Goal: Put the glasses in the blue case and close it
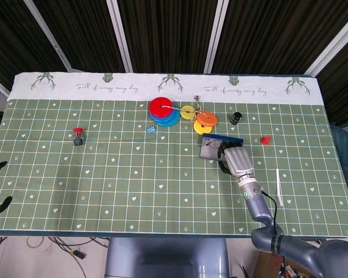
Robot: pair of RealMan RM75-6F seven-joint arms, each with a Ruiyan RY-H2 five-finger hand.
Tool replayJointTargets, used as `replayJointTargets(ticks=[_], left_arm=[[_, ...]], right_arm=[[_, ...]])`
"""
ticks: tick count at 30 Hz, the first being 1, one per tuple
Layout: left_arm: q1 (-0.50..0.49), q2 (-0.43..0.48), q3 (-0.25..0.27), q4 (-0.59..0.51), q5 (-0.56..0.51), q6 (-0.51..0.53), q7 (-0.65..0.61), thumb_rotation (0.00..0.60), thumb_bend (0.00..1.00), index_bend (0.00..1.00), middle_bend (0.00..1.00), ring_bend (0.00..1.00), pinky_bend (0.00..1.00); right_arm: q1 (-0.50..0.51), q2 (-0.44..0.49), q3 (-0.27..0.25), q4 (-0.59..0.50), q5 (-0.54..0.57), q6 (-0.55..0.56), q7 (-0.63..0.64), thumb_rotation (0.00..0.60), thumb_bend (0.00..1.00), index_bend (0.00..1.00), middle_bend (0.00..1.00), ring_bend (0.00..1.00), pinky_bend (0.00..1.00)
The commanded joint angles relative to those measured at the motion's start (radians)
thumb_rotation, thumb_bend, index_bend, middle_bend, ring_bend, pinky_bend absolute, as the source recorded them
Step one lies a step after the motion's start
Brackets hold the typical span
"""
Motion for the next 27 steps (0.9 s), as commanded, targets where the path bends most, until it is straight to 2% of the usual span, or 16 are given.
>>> replayJointTargets(ticks=[1, 6, 17, 23, 27], left_arm=[[0.000, 0.000, 0.001, 0.000, 0.000, -0.001, 0.001, 0.600, 0.24, 0.13, 0.00, 0.00, 0.00], [0.000, 0.002, 0.000, -0.001, -0.003, -0.002, 0.000, 0.600, 0.24, 0.13, 0.00, 0.00, 0.00], [0.001, 0.005, 0.002, -0.003, -0.003, -0.004, -0.004, 0.600, 0.24, 0.13, 0.00, 0.00, 0.00], [0.000, 0.005, 0.002, -0.003, -0.002, -0.005, -0.003, 0.600, 0.24, 0.13, 0.00, 0.00, 0.00], [0.001, 0.006, 0.002, -0.004, -0.003, -0.005, -0.002, 0.600, 0.24, 0.13, 0.00, 0.00, 0.00]], right_arm=[[0.000, 0.002, -0.001, -0.002, 0.002, -0.003, -0.001, 0.600, 0.50, 0.54, 0.33, 0.30, 0.24], [-0.001, 0.005, -0.002, -0.012, 0.012, -0.018, 0.008, 0.600, 0.51, 0.55, 0.33, 0.30, 0.24], [-0.005, 0.014, -0.004, -0.037, 0.011, -0.013, 0.018, 0.600, 0.51, 0.67, 0.34, 0.30, 0.24], [-0.021, 0.041, -0.014, -0.093, -0.009, 0.017, 0.029, 0.600, 0.51, 0.70, 0.34, 0.30, 0.24], [-0.049, 0.083, -0.035, -0.169, -0.042, 0.063, 0.034, 0.600, 0.51, 0.71, 0.34, 0.30, 0.24]])
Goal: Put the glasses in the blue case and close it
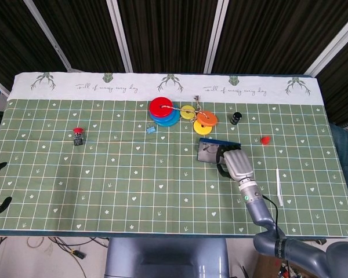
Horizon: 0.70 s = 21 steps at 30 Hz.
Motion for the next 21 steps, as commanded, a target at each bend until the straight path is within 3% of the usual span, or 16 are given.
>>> replayJointTargets(ticks=[1, 12, 21], left_arm=[[0.000, 0.000, 0.000, 0.000, -0.001, 0.000, 0.000, 0.600, 0.24, 0.13, 0.00, 0.00, 0.00], [0.001, -0.001, 0.002, -0.004, 0.000, 0.000, 0.008, 0.600, 0.24, 0.15, 0.00, 0.00, 0.00], [0.001, 0.002, -0.001, -0.002, -0.003, 0.000, 0.004, 0.600, 0.24, 0.15, 0.00, 0.00, 0.00]], right_arm=[[-0.030, 0.049, -0.024, -0.082, -0.035, 0.045, 0.002, 0.600, 0.51, 0.71, 0.33, 0.30, 0.24], [-0.034, 0.168, -0.040, -0.317, 0.008, -0.021, -0.060, 0.600, 0.51, 0.71, 0.32, 0.30, 0.24], [0.032, 0.165, 0.005, -0.336, 0.118, -0.127, -0.111, 0.600, 0.51, 0.71, 0.31, 0.30, 0.24]])
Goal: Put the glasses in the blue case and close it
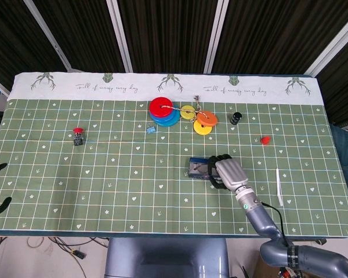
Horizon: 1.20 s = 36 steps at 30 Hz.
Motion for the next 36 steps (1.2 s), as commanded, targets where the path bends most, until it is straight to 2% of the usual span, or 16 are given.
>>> replayJointTargets(ticks=[1, 7, 18, 31, 33, 36], left_arm=[[0.000, 0.000, 0.000, 0.001, 0.000, 0.000, -0.001, 0.600, 0.24, 0.15, 0.00, 0.00, 0.00], [0.000, 0.001, -0.001, 0.001, 0.000, 0.001, -0.003, 0.600, 0.24, 0.15, 0.00, 0.00, 0.00], [0.000, 0.002, -0.001, 0.001, -0.001, 0.001, -0.003, 0.600, 0.24, 0.15, 0.00, 0.00, 0.00], [0.001, 0.002, 0.000, -0.002, 0.000, 0.002, 0.004, 0.600, 0.24, 0.15, 0.00, 0.00, 0.00], [0.002, 0.003, 0.000, -0.003, 0.000, 0.002, 0.004, 0.600, 0.24, 0.15, 0.00, 0.00, 0.00], [0.001, 0.003, 0.001, -0.003, -0.002, 0.000, 0.004, 0.600, 0.24, 0.15, 0.00, 0.00, 0.00]], right_arm=[[0.029, -0.009, 0.029, 0.005, 0.045, -0.034, -0.007, 0.600, 0.51, 0.71, 0.31, 0.30, 0.24], [0.071, -0.027, 0.072, 0.029, 0.098, -0.054, -0.017, 0.600, 0.51, 0.71, 0.31, 0.30, 0.24], [0.130, -0.040, 0.118, 0.096, 0.228, -0.102, -0.053, 0.600, 0.51, 0.71, 0.30, 0.30, 0.24], [0.183, -0.045, 0.124, 0.177, 0.374, -0.182, -0.068, 0.600, 0.51, 0.72, 0.30, 0.30, 0.24], [0.187, -0.047, 0.123, 0.184, 0.383, -0.186, -0.066, 0.600, 0.51, 0.70, 0.29, 0.30, 0.24], [0.196, -0.048, 0.123, 0.194, 0.392, -0.196, -0.057, 0.600, 0.51, 0.61, 0.29, 0.29, 0.24]])
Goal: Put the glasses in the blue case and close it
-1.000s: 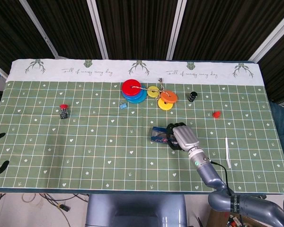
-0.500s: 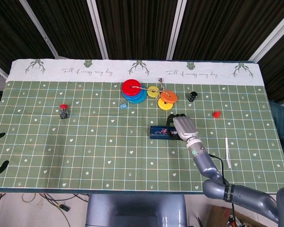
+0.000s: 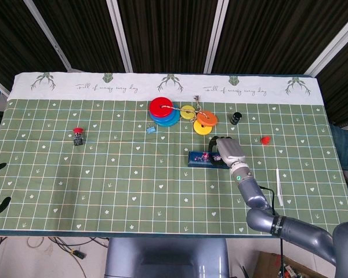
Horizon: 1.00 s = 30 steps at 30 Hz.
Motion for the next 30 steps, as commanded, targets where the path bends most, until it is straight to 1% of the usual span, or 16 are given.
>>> replayJointTargets(ticks=[1, 6, 7, 9, 11, 13, 16, 17, 19, 24, 29, 30], left_arm=[[-0.002, 0.001, 0.000, -0.001, -0.002, -0.004, 0.002, 0.600, 0.24, 0.15, 0.00, 0.00, 0.00], [-0.003, 0.002, 0.001, -0.006, -0.007, -0.010, 0.009, 0.600, 0.24, 0.15, 0.00, 0.00, 0.00], [-0.003, 0.003, 0.001, -0.007, -0.008, -0.011, 0.010, 0.600, 0.24, 0.15, 0.00, 0.00, 0.00], [-0.003, 0.004, 0.000, -0.007, -0.010, -0.011, 0.009, 0.600, 0.24, 0.15, 0.00, 0.00, 0.00], [-0.003, 0.004, 0.000, -0.007, -0.010, -0.012, 0.009, 0.600, 0.24, 0.15, 0.00, 0.00, 0.00], [-0.003, 0.004, 0.001, -0.007, -0.010, -0.013, 0.010, 0.600, 0.24, 0.15, 0.00, 0.00, 0.00], [-0.004, 0.004, 0.001, -0.007, -0.011, -0.013, 0.010, 0.600, 0.24, 0.15, 0.00, 0.00, 0.00], [-0.004, 0.004, 0.001, -0.007, -0.011, -0.013, 0.011, 0.600, 0.24, 0.15, 0.00, 0.00, 0.00], [-0.004, 0.003, 0.001, -0.007, -0.011, -0.013, 0.011, 0.600, 0.24, 0.15, 0.00, 0.00, 0.00], [-0.003, 0.004, 0.000, -0.007, -0.012, -0.011, 0.011, 0.600, 0.25, 0.15, 0.00, 0.00, 0.00], [-0.002, 0.004, 0.000, -0.005, -0.011, -0.010, 0.011, 0.600, 0.25, 0.15, 0.00, 0.00, 0.00], [-0.002, 0.004, 0.001, -0.005, -0.011, -0.010, 0.011, 0.600, 0.25, 0.15, 0.00, 0.00, 0.00]], right_arm=[[0.009, -0.003, 0.003, 0.012, 0.010, -0.016, 0.019, 0.600, 0.51, 0.59, 0.29, 0.29, 0.24], [0.029, -0.015, 0.008, 0.062, 0.028, -0.048, 0.050, 0.600, 0.51, 0.51, 0.27, 0.28, 0.24], [0.033, -0.017, 0.008, 0.072, 0.033, -0.054, 0.056, 0.600, 0.51, 0.48, 0.27, 0.28, 0.24], [0.039, -0.018, 0.008, 0.085, 0.040, -0.066, 0.063, 0.600, 0.49, 0.39, 0.25, 0.27, 0.24], [0.044, -0.018, 0.005, 0.094, 0.041, -0.073, 0.065, 0.600, 0.43, 0.22, 0.23, 0.26, 0.24], [0.049, -0.016, -0.001, 0.102, 0.035, -0.080, 0.066, 0.600, 0.35, 0.11, 0.20, 0.25, 0.24], [0.052, -0.013, -0.008, 0.108, 0.020, -0.085, 0.073, 0.600, 0.25, 0.02, 0.15, 0.21, 0.23], [0.053, -0.012, -0.009, 0.109, 0.016, -0.084, 0.075, 0.600, 0.22, 0.01, 0.13, 0.19, 0.23], [0.052, -0.010, -0.009, 0.107, 0.007, -0.079, 0.083, 0.600, 0.20, 0.00, 0.12, 0.17, 0.23], [0.030, 0.024, 0.020, 0.043, -0.030, -0.030, 0.140, 0.600, 0.20, 0.00, 0.11, 0.17, 0.22], [-0.049, 0.101, 0.032, -0.111, -0.140, 0.121, 0.197, 0.600, 0.20, 0.00, 0.11, 0.17, 0.23], [-0.081, 0.130, 0.026, -0.164, -0.179, 0.166, 0.218, 0.600, 0.20, 0.00, 0.11, 0.17, 0.22]])
